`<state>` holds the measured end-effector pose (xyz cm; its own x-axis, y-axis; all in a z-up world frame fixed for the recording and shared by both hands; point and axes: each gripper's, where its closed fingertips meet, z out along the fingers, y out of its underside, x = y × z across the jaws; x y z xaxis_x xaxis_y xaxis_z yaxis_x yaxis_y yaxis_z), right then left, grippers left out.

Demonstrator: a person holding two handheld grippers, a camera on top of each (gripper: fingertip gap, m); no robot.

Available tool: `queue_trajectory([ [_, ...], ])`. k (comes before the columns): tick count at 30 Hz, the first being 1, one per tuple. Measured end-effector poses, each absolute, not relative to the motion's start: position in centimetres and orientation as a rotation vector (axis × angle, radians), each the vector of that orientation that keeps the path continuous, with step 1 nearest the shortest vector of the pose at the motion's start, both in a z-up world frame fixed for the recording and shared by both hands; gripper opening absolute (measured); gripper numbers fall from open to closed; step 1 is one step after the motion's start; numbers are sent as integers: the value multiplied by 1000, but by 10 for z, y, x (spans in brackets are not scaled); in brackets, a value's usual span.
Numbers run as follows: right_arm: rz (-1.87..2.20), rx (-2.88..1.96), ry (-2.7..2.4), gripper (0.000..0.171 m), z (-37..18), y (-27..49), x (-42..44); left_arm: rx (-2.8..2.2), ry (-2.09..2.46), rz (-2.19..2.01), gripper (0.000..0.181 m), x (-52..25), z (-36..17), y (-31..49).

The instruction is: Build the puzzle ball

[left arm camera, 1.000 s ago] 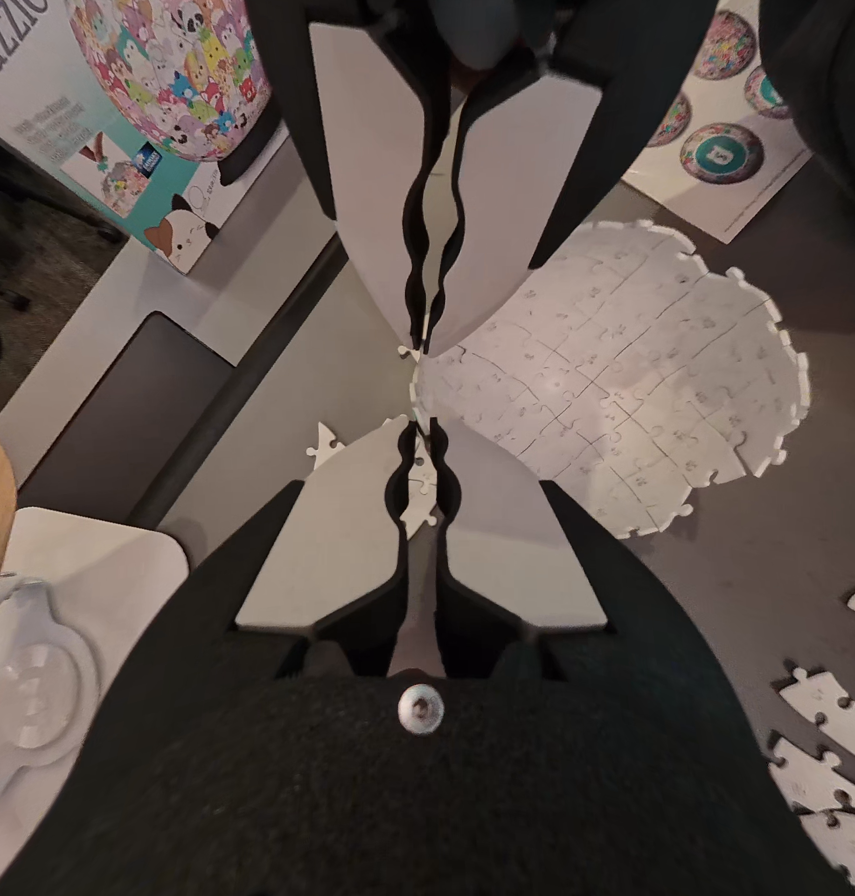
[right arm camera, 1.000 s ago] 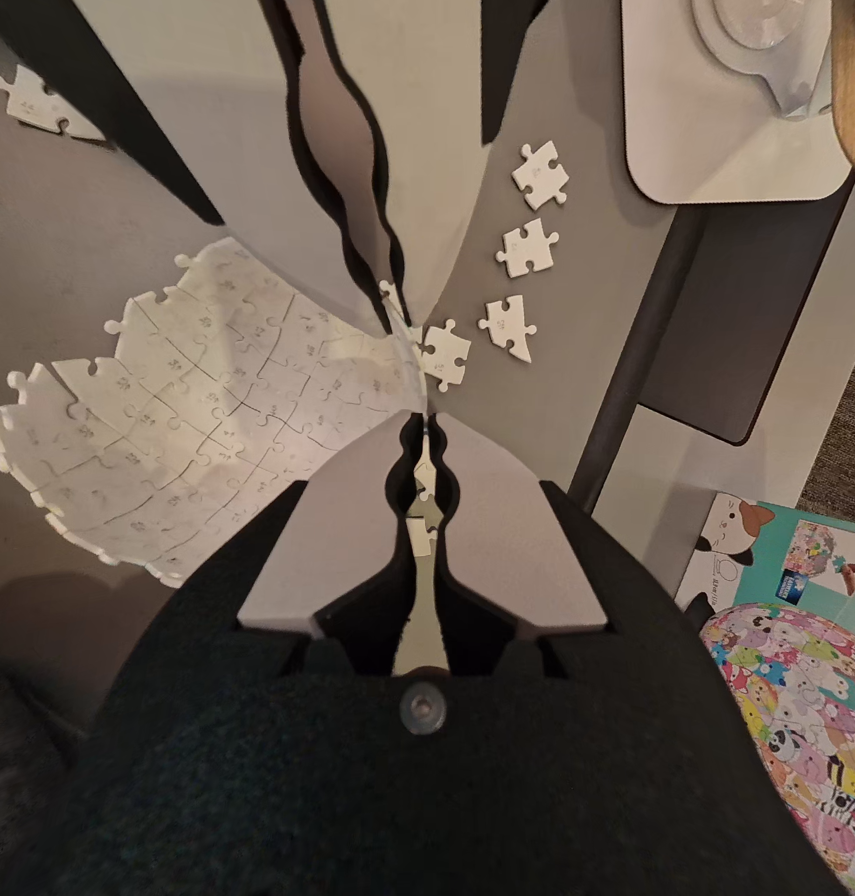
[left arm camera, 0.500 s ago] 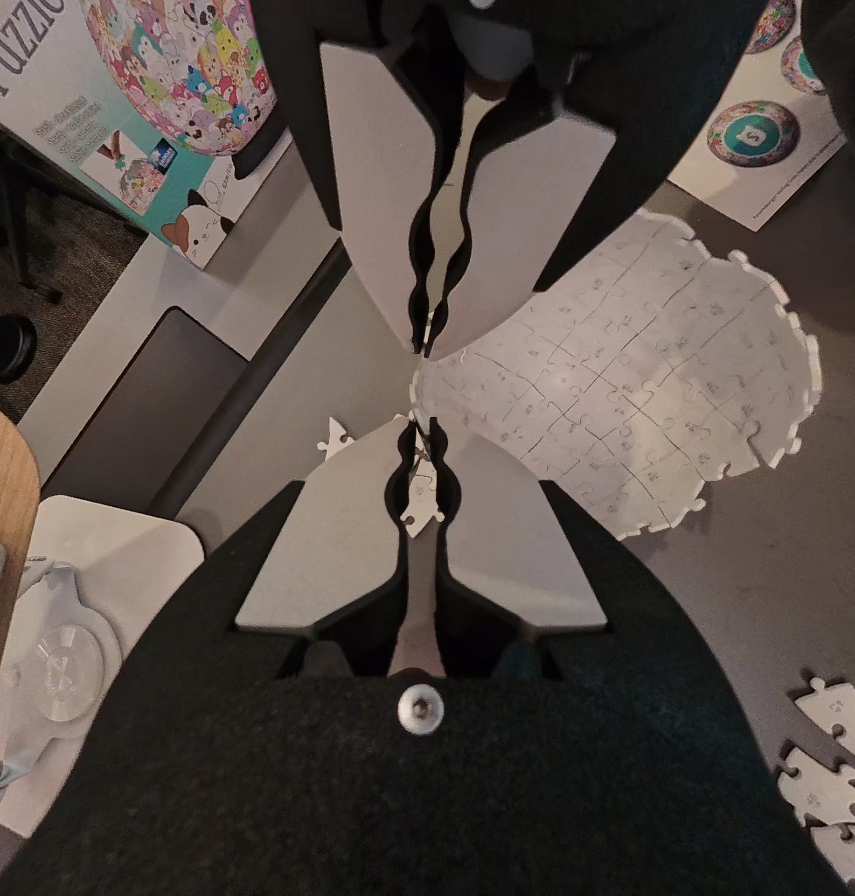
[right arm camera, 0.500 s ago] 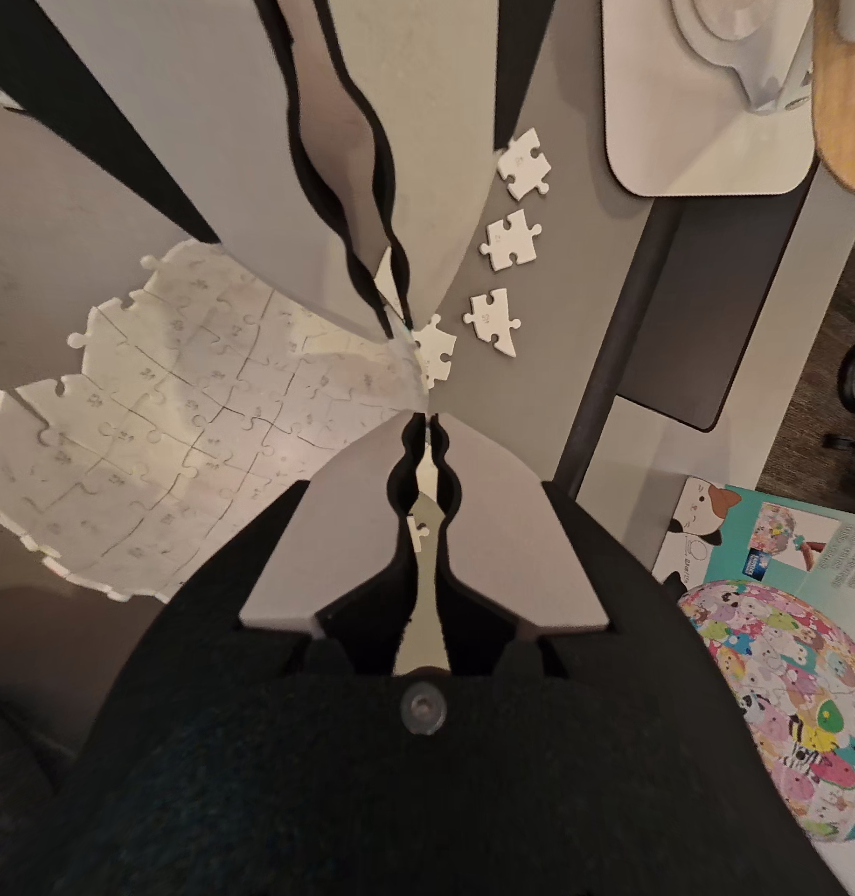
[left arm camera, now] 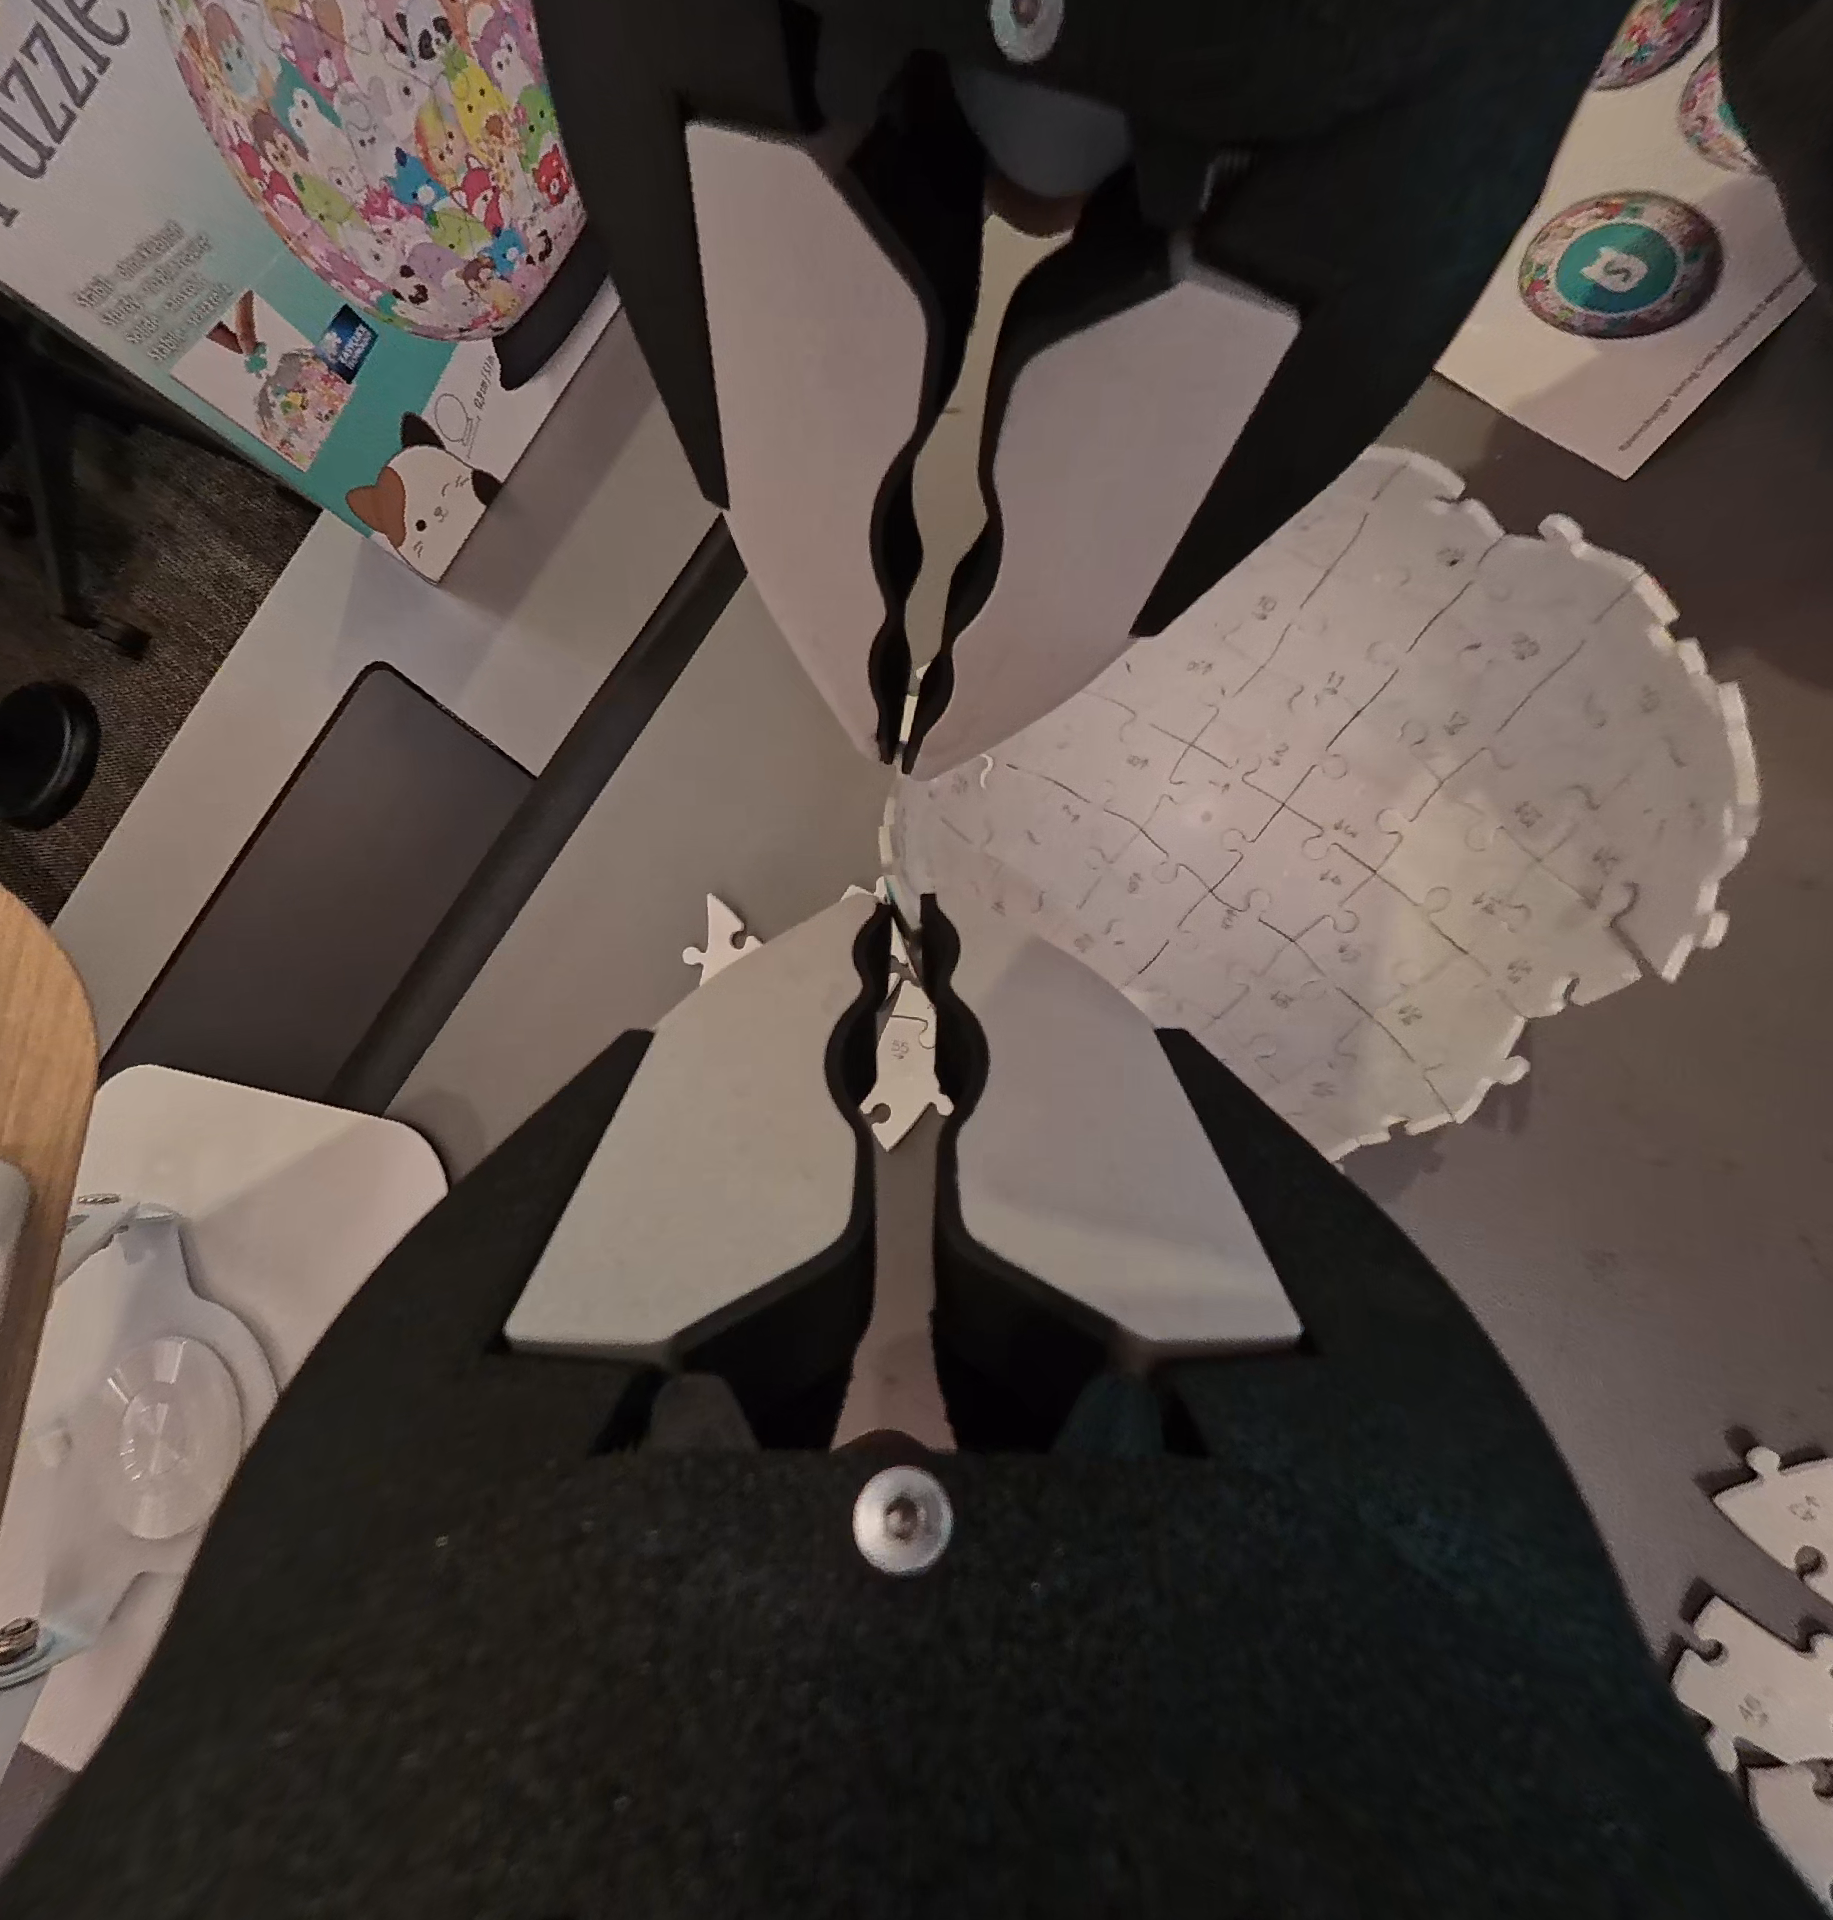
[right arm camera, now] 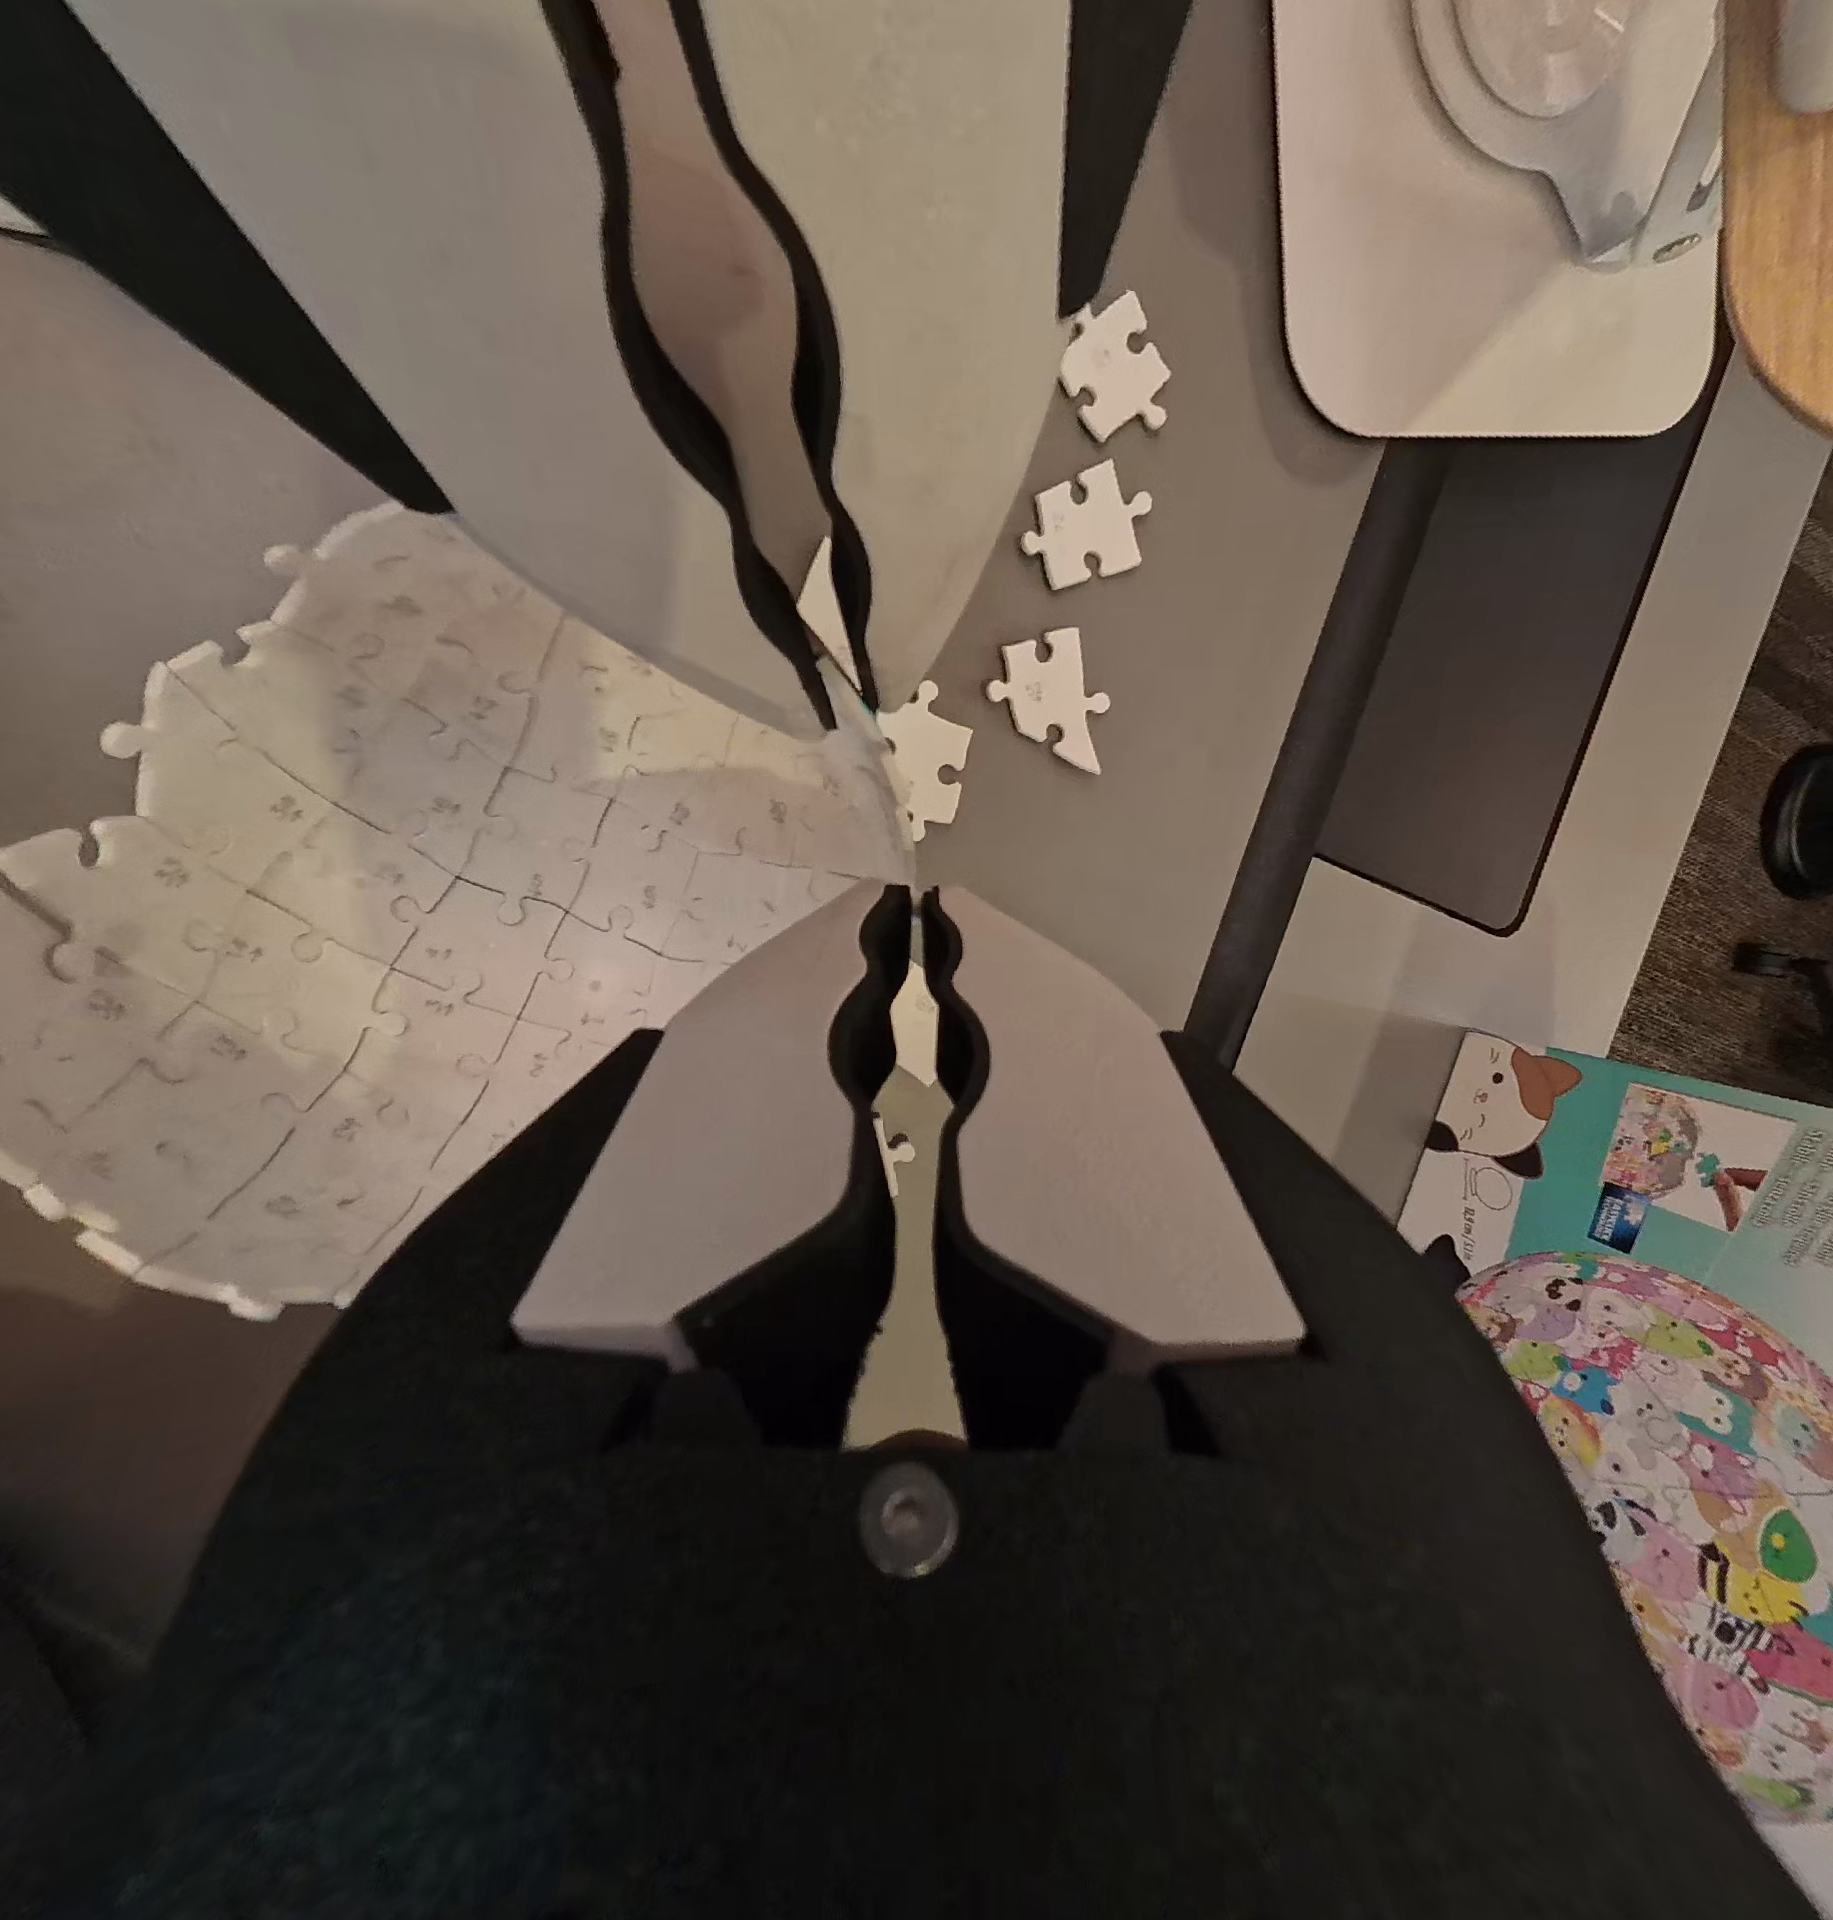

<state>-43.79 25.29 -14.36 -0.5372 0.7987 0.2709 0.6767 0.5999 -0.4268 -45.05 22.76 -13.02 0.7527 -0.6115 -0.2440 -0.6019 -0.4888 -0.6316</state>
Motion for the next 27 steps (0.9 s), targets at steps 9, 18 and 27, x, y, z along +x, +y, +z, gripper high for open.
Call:
queue_trajectory([
  [9,381,-1166,-2390,2,-144,253,-439,-2236,902,-115,21,-446,-129,223],
  [18,383,-1161,-2391,2,-143,252,-439,-2187,716,-512,17,-468,-111,224],
  [27,396,-1166,-2389,2,-143,252,-440,-2294,575,-599,0,-490,-173,255],
])
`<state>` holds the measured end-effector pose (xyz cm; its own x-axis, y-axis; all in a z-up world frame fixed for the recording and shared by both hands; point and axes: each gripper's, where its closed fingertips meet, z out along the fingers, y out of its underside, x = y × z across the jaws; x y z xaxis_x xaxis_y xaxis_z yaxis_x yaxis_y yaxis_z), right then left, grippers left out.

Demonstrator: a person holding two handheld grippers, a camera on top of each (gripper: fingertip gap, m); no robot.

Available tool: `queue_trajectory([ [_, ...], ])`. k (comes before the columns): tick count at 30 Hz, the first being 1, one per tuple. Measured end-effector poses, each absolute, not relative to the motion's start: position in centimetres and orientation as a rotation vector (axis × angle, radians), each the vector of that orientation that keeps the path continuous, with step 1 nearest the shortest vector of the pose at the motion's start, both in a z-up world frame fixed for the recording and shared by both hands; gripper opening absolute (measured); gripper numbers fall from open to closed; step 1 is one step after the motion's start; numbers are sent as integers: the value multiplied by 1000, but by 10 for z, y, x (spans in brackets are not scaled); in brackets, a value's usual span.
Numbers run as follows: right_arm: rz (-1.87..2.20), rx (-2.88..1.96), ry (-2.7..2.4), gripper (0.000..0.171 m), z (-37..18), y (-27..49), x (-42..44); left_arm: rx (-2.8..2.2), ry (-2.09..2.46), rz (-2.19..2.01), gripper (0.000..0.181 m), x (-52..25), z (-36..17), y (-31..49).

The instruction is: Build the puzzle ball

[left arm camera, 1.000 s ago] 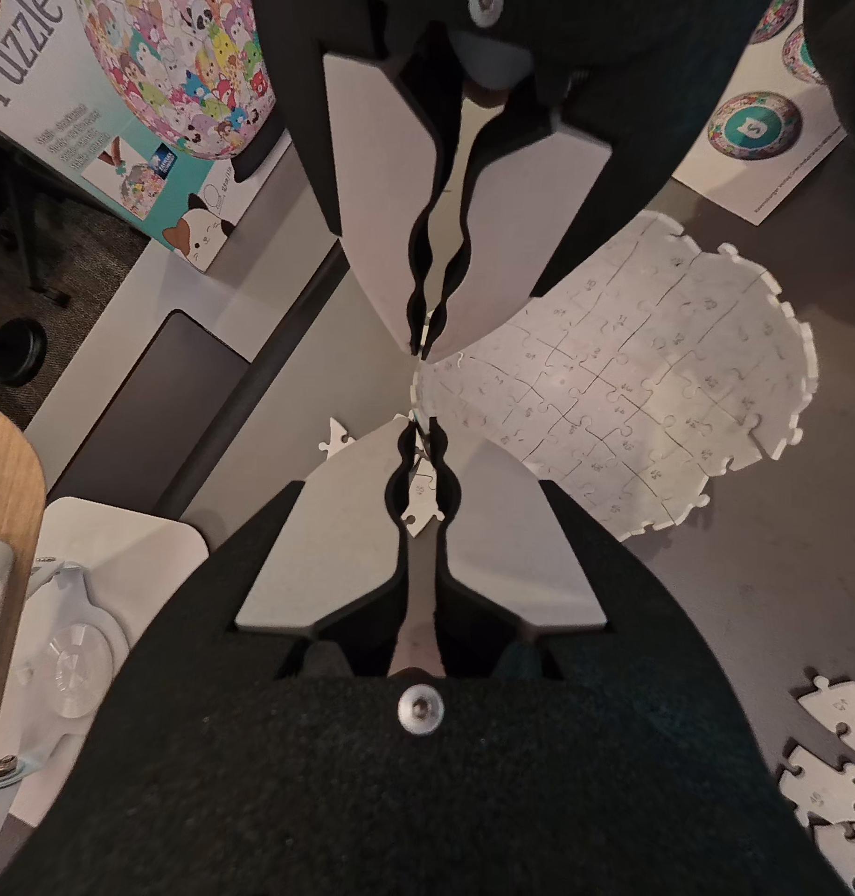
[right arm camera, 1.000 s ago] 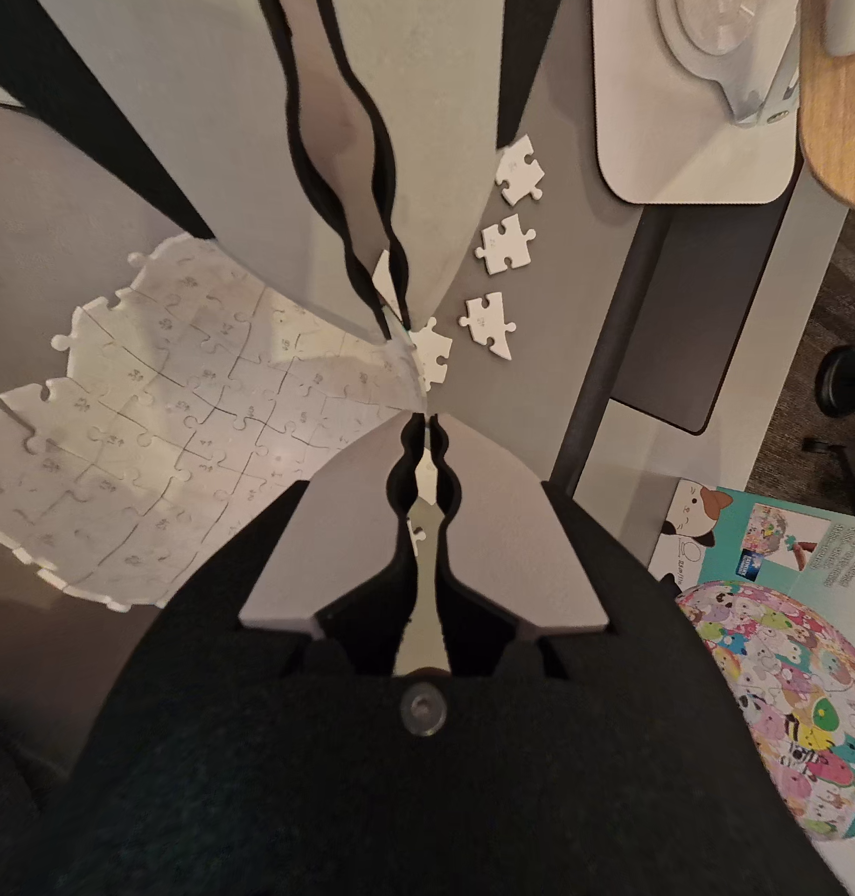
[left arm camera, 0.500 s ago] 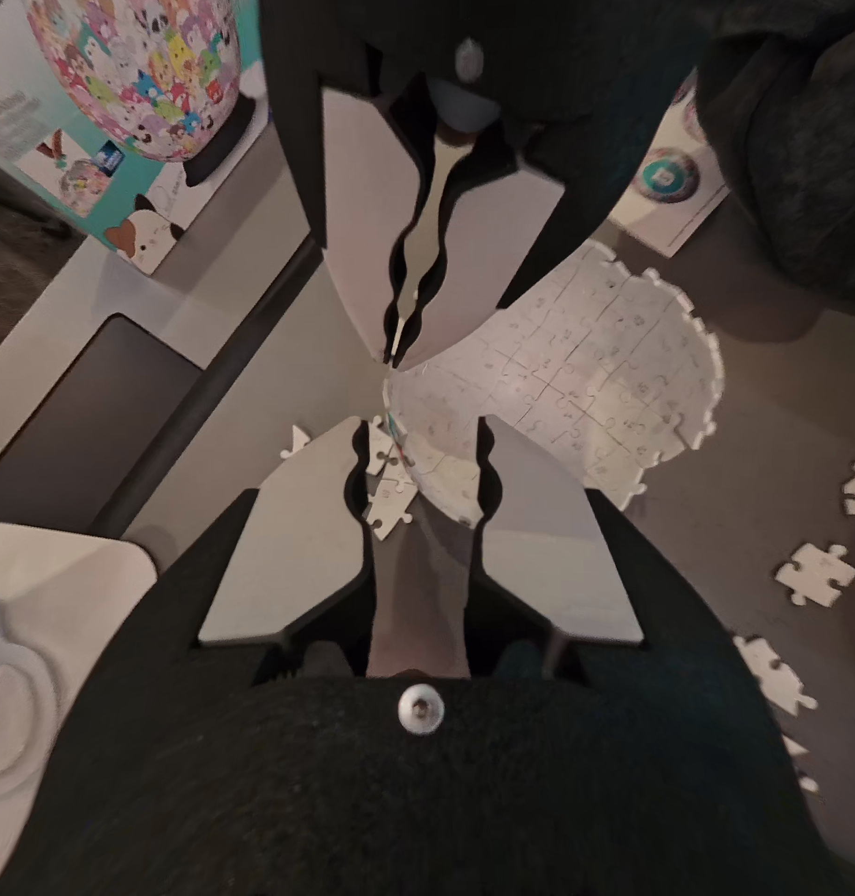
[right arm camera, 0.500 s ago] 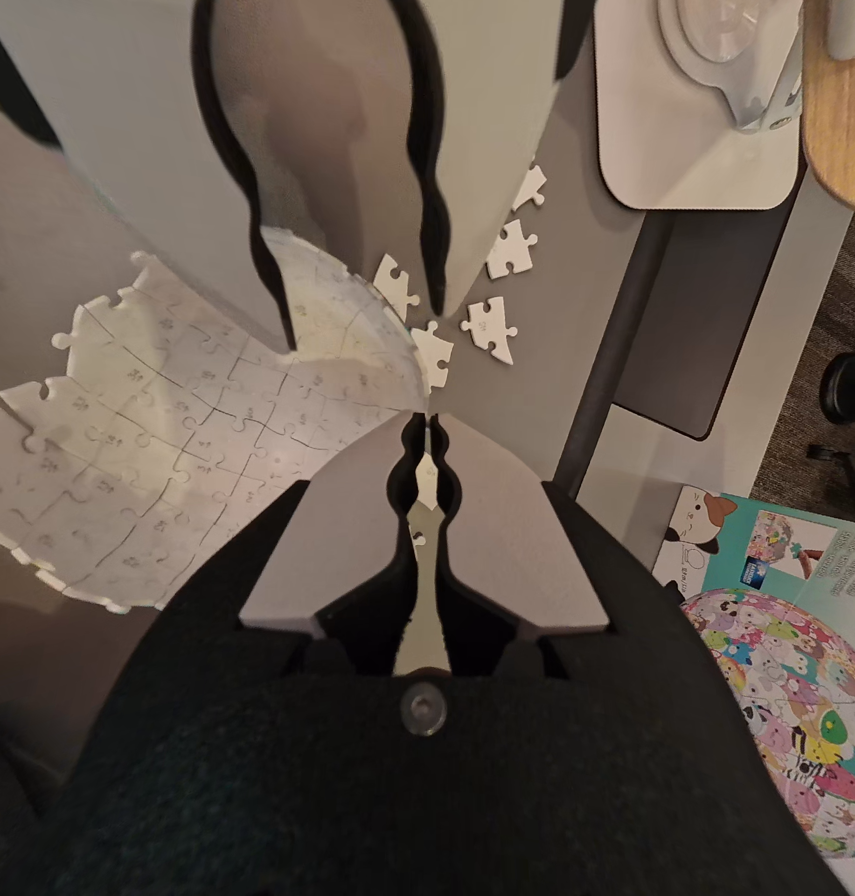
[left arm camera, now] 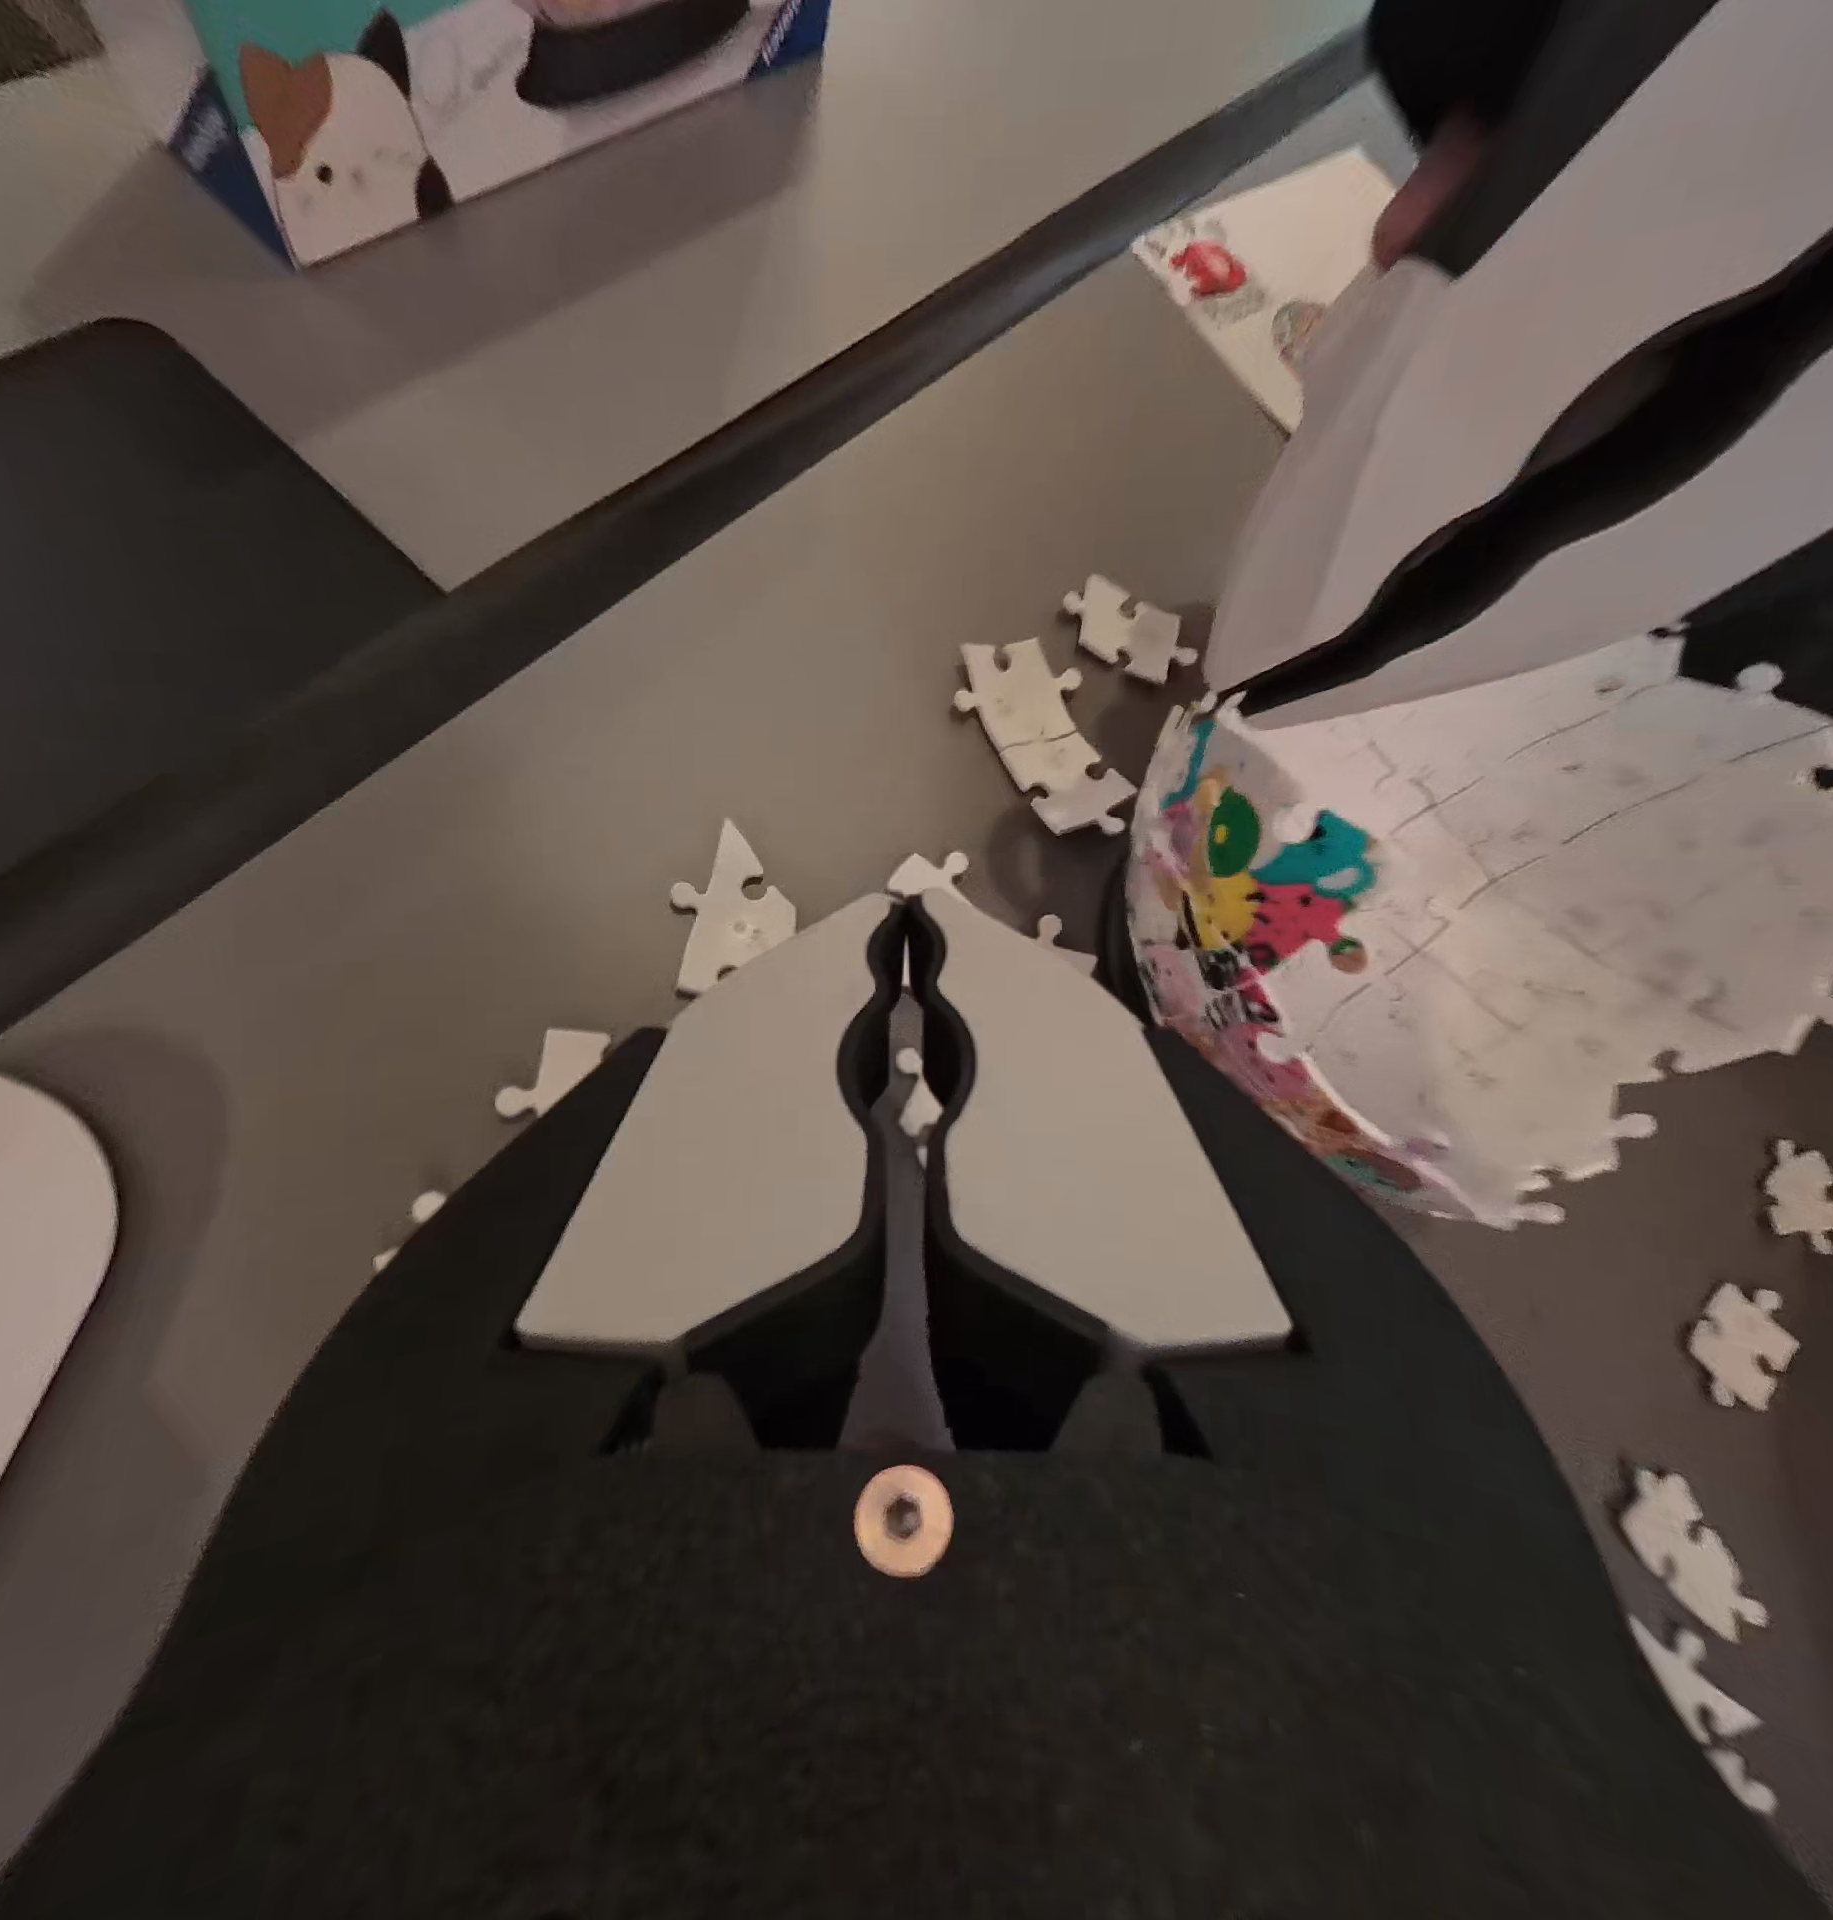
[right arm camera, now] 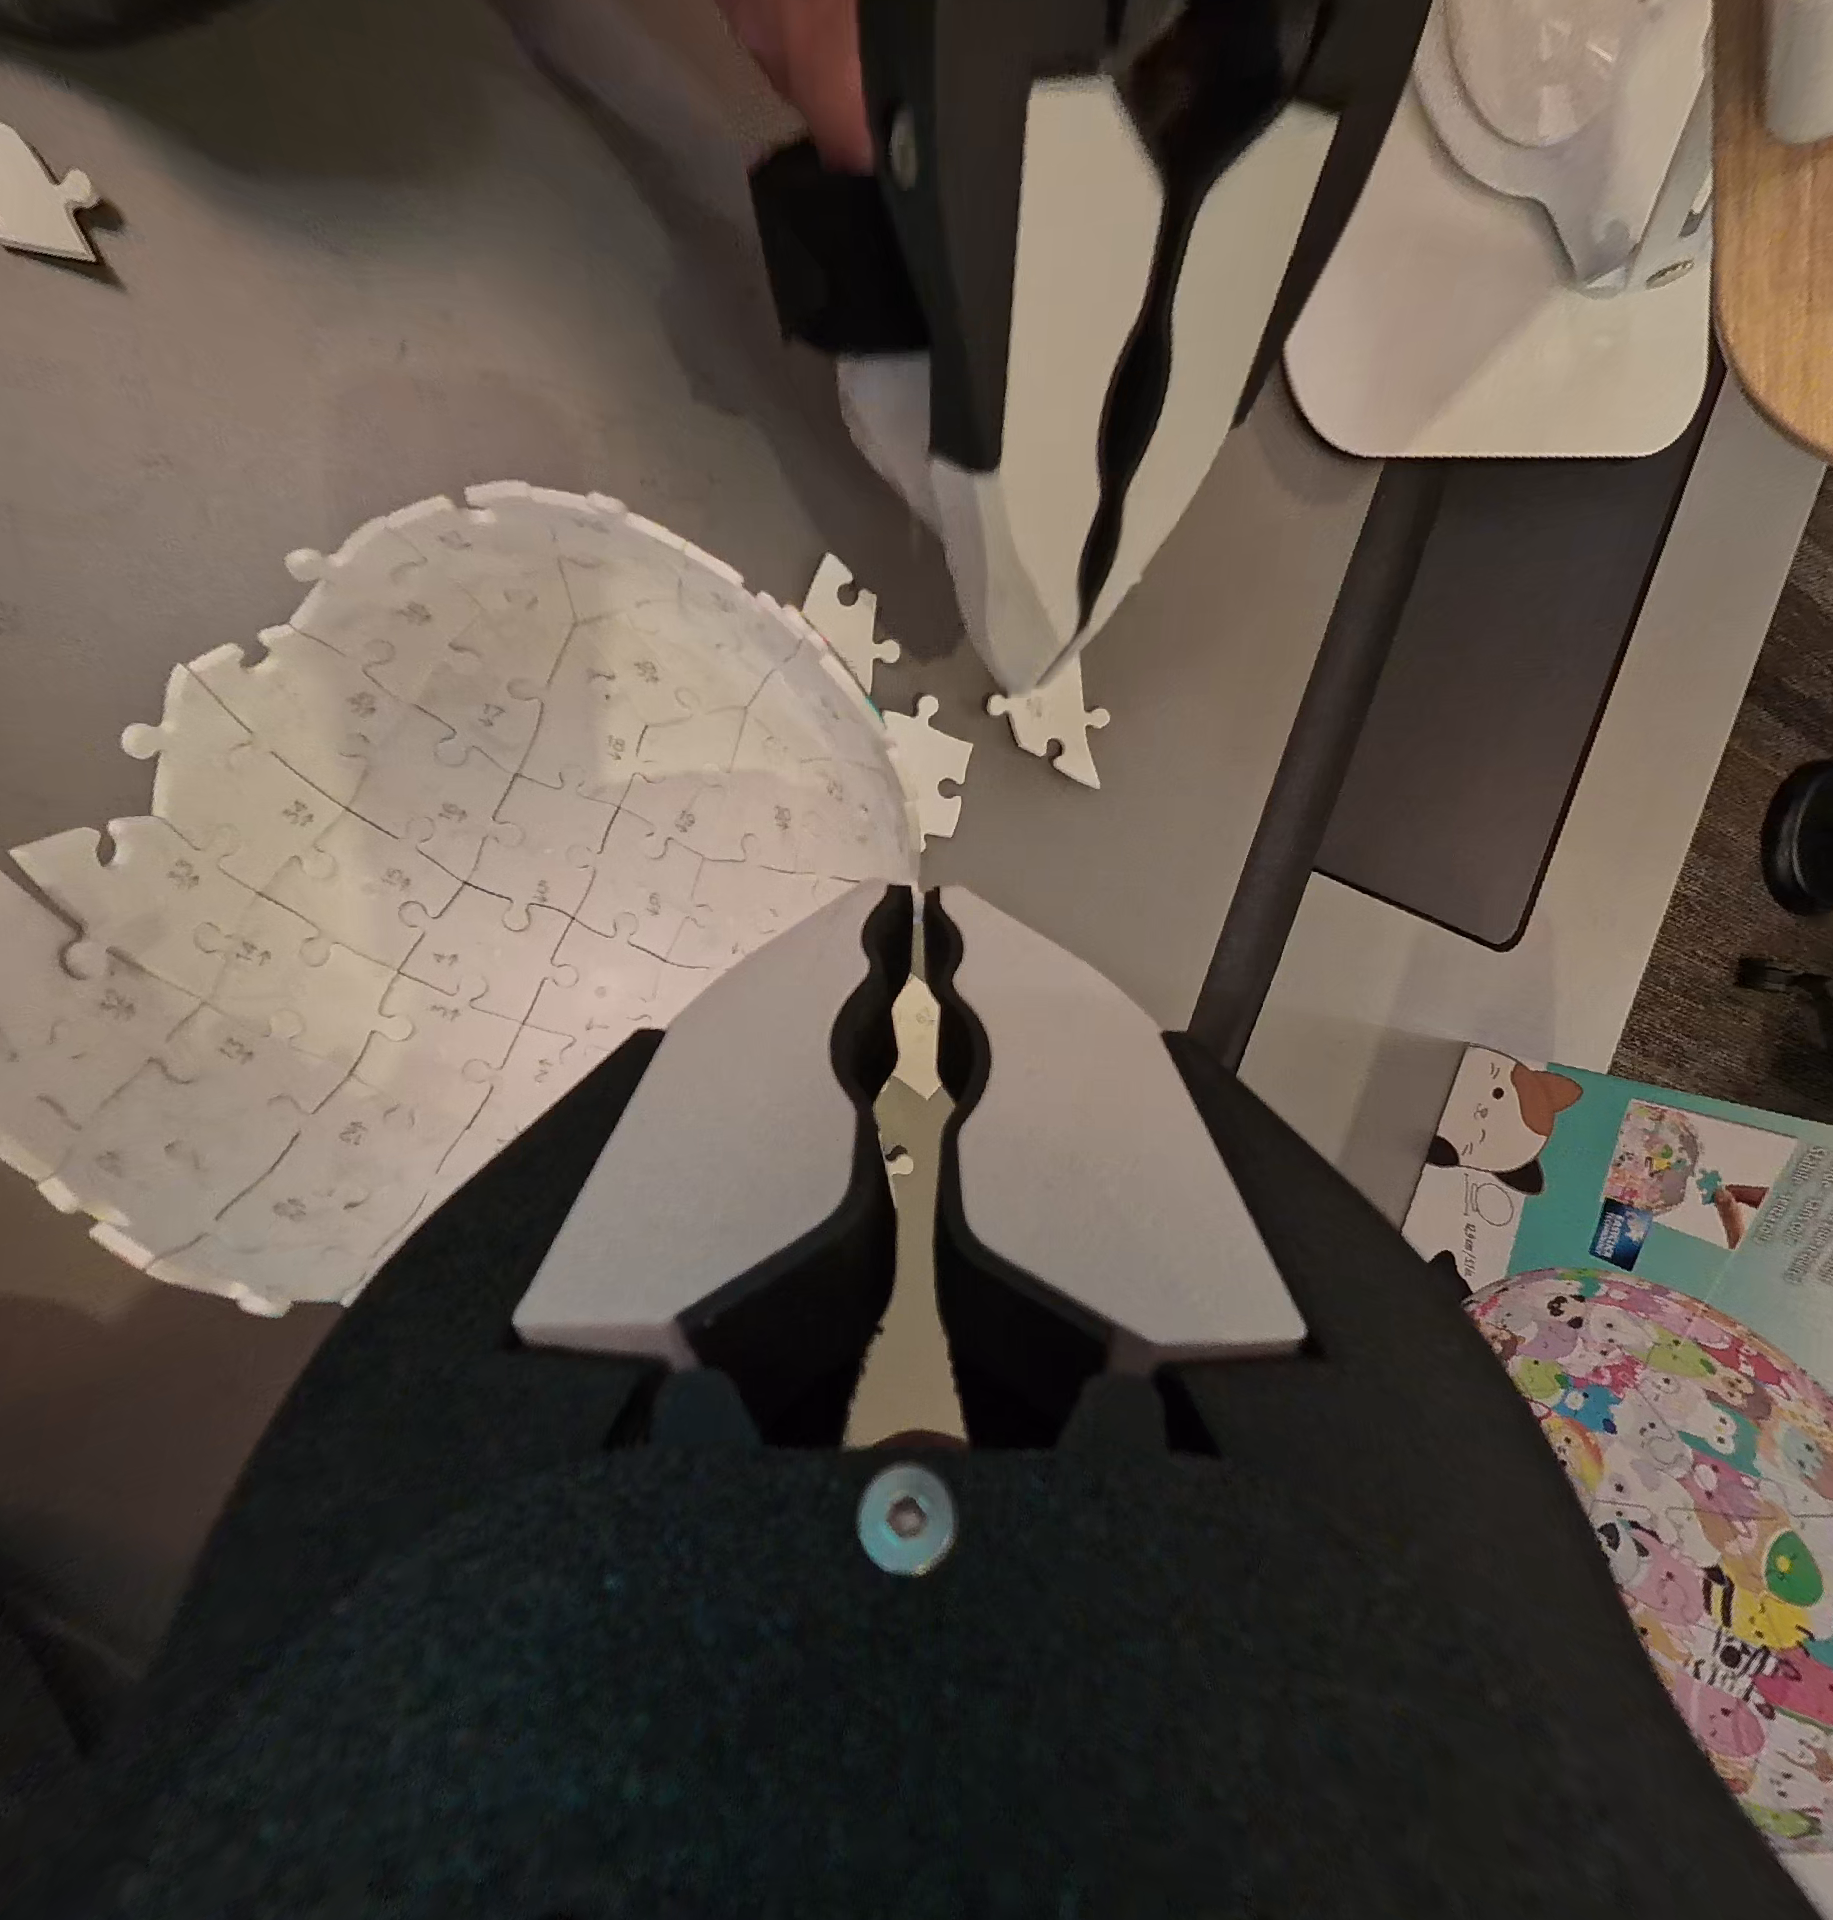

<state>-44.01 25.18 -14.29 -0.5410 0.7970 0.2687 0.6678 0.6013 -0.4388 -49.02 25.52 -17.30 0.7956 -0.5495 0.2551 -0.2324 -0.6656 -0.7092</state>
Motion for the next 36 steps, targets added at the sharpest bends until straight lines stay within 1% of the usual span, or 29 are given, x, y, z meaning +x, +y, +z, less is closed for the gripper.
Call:
queue_trajectory([
  [7,406,-1174,-2384,2,-143,252,-441,-2327,796,-434,0,-468,-201,260],
  [20,442,-1213,-2341,3,-142,251,-448,-2330,773,-528,0,-461,-214,264],
  [27,446,-1233,-2334,3,-143,252,-449,-2369,746,-485,0,-469,-216,264],
  [32,436,-1227,-2340,3,-143,251,-448,-2362,607,-558,1,-488,-193,259],
  [36,435,-1231,-2341,3,-143,251,-448,-2274,570,-645,14,-485,-153,252],
])
